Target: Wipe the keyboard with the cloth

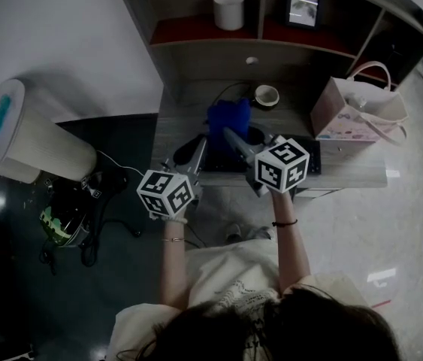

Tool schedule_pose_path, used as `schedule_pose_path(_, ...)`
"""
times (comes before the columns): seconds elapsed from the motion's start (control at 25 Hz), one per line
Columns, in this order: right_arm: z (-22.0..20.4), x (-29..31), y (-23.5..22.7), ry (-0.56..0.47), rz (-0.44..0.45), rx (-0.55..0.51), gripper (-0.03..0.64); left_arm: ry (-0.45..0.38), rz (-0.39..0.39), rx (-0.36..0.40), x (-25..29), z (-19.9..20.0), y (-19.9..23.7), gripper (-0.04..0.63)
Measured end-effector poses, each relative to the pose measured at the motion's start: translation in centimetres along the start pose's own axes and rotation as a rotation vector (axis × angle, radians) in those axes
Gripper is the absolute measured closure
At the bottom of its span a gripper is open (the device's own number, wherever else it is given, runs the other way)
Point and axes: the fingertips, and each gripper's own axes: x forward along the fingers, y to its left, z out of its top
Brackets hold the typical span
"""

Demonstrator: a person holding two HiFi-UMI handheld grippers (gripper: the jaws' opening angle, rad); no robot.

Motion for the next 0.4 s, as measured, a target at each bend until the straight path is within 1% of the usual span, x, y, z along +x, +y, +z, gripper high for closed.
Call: schedule_pose_path(0.4,0.11,0.86,0.08,0.003,0.014,-0.012,0.557,0.001,0.001,-0.007,0.16,0.10,0.92,0.591)
